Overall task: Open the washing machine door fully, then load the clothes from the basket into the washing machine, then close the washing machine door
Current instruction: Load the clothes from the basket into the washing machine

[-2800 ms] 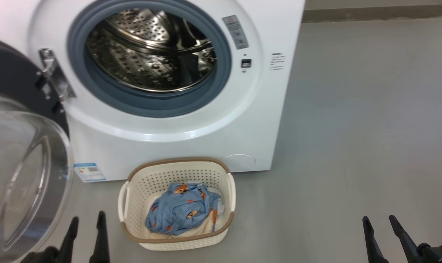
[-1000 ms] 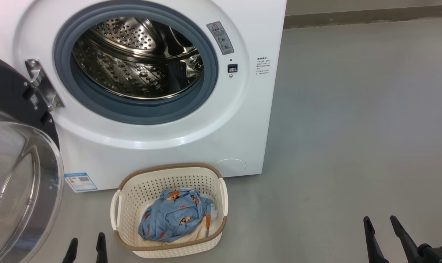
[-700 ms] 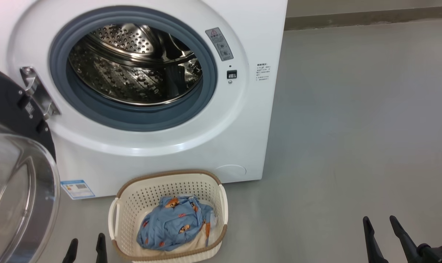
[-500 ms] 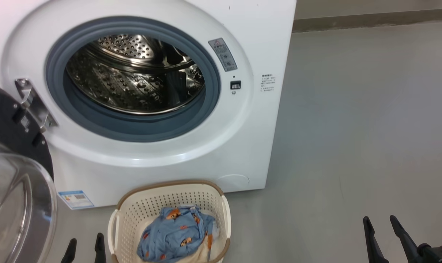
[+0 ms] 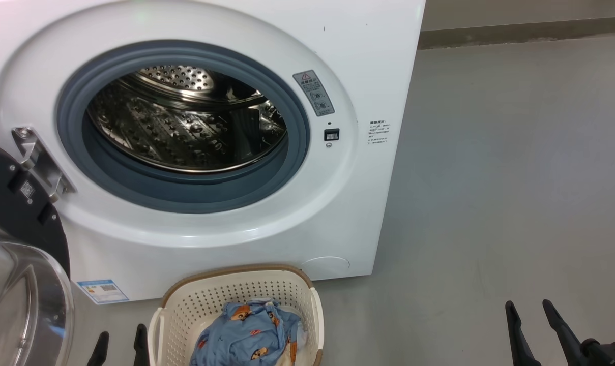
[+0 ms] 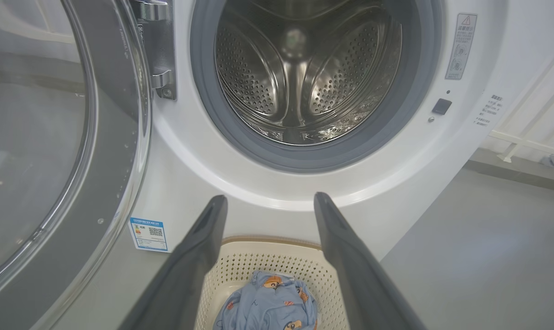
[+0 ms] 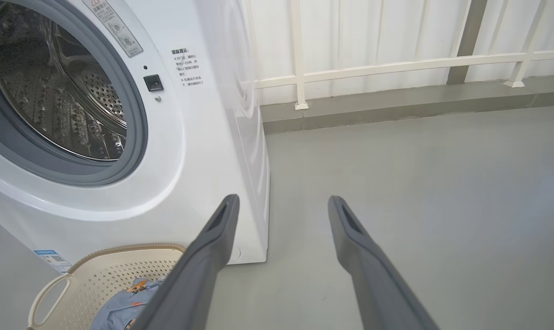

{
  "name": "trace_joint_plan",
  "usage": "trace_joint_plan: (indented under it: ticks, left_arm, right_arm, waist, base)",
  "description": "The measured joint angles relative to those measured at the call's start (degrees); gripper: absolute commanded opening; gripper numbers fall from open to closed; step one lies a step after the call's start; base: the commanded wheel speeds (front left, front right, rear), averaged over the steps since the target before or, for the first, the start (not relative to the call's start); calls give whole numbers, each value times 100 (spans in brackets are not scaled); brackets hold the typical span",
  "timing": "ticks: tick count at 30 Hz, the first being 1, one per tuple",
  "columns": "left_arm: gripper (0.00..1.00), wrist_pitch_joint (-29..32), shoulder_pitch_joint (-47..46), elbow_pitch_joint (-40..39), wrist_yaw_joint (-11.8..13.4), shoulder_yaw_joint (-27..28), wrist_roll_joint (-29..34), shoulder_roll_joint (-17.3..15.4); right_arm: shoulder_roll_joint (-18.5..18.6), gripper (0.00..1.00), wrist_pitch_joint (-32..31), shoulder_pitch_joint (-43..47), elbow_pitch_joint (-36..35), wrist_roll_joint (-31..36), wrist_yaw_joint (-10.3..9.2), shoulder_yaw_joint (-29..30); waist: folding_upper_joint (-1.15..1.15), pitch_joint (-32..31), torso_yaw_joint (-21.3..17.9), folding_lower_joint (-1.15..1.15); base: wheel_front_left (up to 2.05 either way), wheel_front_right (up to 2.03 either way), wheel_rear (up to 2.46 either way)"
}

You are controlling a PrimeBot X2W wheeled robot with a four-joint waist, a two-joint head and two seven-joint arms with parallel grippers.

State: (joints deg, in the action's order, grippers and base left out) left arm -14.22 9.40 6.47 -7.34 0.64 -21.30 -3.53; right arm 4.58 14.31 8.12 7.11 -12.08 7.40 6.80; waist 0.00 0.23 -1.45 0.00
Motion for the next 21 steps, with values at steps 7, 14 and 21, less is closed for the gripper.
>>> trace_joint_plan:
  ticks: [7, 14, 21]
  left_arm:
    - [100, 0, 1, -18, 0, -24, -68, -2]
    - [100, 0, 2, -29, 0, -24, -74, -2]
    - [100, 0, 3, -25, 0, -25, -91, -8]
  right_arm:
    - [0, 100, 0, 0, 1, 0, 0, -12]
    - [0, 100, 0, 0, 1, 0, 0, -16]
    - [0, 100, 0, 0, 2, -1, 0, -41]
  waist:
    - [0, 16, 3, 0]
    - [0, 20, -6, 0]
    - [0, 37, -75, 0]
  base:
    - [0, 0, 0]
    - [0, 0, 0]
    - [0, 0, 0]
